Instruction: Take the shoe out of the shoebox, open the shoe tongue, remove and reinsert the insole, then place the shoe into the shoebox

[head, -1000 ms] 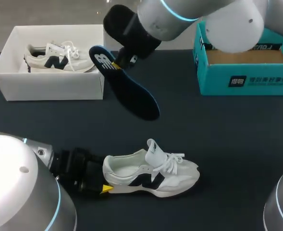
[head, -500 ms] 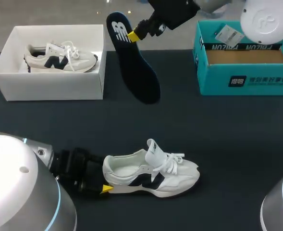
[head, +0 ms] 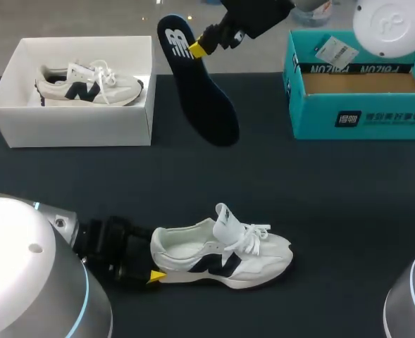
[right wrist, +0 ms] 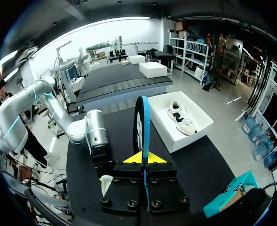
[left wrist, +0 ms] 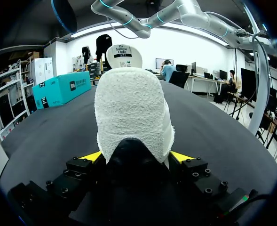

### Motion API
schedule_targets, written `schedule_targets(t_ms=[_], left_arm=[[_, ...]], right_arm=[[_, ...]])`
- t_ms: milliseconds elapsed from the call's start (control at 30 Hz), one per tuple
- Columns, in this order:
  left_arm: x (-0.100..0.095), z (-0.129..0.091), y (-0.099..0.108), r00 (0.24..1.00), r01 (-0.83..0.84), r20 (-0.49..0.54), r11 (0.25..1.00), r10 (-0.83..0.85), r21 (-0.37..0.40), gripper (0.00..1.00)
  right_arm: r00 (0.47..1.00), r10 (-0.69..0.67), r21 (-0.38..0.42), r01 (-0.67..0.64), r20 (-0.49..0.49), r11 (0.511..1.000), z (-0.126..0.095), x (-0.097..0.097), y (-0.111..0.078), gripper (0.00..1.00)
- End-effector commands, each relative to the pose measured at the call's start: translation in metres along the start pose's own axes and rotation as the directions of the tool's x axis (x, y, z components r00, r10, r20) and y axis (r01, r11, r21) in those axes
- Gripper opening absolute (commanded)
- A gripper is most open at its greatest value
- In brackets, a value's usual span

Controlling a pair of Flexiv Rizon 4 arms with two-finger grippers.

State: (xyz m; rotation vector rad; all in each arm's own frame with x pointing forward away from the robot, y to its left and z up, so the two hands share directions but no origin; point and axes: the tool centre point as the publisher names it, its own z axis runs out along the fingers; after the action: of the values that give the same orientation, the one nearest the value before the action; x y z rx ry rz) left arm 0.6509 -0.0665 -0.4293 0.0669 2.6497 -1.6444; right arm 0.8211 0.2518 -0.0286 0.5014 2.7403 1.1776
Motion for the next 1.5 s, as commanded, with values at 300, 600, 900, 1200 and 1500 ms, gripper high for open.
schedule_targets(t_ms=[300, 600, 900, 1200, 1500], left_arm=[[-0.001, 0.002, 0.006, 1.0, 0.0, -0.001, 1.0, 0.0, -0.002, 0.0], [-0.001, 0.002, 0.006, 1.0, 0.0, -0.001, 1.0, 0.0, -0.002, 0.0], [-0.001, 0.002, 0.006, 1.0, 0.0, -0.001, 1.0, 0.0, -0.002, 0.0], [-0.001, 0.002, 0.006, 1.0, 0.0, -0.001, 1.0, 0.0, -0.002, 0.0], [-0.001, 0.002, 0.006, 1.0, 0.0, -0.001, 1.0, 0.0, -0.002, 0.0]], right_arm=[[0.985, 0.157, -0.04, -0.16, -0.069, 0.986, -0.037, 0.011, 0.001, 0.0], [0.968, 0.22, -0.062, -0.229, -0.121, 0.972, -0.07, 0.022, 0.001, 0.0], [0.97, 0.218, -0.076, -0.226, -0.104, 0.971, -0.098, 0.023, 0.007, 0.0], [0.969, 0.214, -0.031, -0.22, -0.122, 0.975, -0.097, 0.021, 0.009, 0.0], [0.969, 0.214, -0.031, -0.22, -0.122, 0.975, -0.097, 0.021, 0.009, 0.0]])
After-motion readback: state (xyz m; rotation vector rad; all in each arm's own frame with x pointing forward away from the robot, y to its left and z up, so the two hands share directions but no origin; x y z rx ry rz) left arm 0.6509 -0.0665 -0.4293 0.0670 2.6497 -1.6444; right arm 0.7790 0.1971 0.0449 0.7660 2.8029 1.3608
